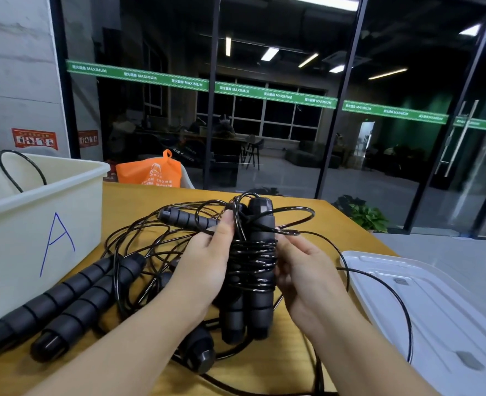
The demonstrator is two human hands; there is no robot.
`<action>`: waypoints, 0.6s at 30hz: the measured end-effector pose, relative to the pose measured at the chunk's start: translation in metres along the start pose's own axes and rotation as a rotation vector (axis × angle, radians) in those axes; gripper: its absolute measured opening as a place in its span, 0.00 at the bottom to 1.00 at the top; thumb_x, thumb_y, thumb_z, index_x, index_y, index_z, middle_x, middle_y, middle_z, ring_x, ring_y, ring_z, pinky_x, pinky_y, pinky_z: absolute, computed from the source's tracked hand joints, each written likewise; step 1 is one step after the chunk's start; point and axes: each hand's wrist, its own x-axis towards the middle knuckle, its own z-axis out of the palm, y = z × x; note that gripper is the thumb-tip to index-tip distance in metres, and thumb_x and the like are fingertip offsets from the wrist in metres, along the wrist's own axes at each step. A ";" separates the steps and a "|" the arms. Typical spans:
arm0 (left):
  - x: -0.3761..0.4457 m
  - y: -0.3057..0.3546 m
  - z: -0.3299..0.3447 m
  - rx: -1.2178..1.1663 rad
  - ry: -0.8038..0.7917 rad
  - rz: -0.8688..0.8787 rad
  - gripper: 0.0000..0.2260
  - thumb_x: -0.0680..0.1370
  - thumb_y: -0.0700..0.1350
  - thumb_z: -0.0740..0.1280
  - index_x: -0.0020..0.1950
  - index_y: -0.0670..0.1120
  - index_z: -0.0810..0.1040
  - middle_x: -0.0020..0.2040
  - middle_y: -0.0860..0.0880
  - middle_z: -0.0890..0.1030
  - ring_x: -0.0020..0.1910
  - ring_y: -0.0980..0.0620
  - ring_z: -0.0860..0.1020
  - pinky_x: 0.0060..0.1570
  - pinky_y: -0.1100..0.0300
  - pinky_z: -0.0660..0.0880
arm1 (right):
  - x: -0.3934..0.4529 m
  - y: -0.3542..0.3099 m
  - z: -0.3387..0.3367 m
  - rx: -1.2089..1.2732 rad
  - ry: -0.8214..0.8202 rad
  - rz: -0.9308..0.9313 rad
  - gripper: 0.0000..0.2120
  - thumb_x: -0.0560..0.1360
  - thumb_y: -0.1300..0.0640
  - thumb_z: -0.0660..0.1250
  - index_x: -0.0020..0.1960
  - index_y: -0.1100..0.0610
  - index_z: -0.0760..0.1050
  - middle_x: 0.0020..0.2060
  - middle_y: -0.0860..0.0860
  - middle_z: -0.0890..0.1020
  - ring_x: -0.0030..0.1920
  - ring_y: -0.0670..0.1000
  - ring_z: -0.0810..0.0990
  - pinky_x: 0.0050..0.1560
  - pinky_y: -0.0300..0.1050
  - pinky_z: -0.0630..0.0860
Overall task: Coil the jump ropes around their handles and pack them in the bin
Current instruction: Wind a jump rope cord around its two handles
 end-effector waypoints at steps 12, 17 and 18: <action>0.002 0.003 -0.003 0.077 0.214 0.111 0.25 0.79 0.59 0.55 0.36 0.42 0.78 0.29 0.49 0.79 0.28 0.58 0.78 0.26 0.68 0.71 | -0.015 0.002 0.014 -0.403 -0.404 -0.273 0.20 0.75 0.60 0.70 0.62 0.43 0.72 0.51 0.45 0.83 0.52 0.44 0.82 0.52 0.42 0.80; 0.001 0.006 0.000 0.088 0.220 0.092 0.23 0.79 0.59 0.54 0.35 0.47 0.77 0.30 0.51 0.79 0.33 0.53 0.77 0.30 0.64 0.69 | -0.012 0.009 0.009 -0.445 -0.383 -0.291 0.36 0.70 0.49 0.72 0.71 0.34 0.57 0.56 0.38 0.79 0.56 0.39 0.79 0.57 0.42 0.79; 0.000 0.006 0.000 0.095 0.204 0.093 0.23 0.79 0.60 0.54 0.36 0.47 0.77 0.32 0.51 0.80 0.34 0.54 0.78 0.29 0.65 0.69 | -0.011 0.009 0.009 -0.435 -0.367 -0.311 0.32 0.72 0.51 0.72 0.68 0.31 0.60 0.55 0.38 0.80 0.55 0.40 0.80 0.56 0.43 0.79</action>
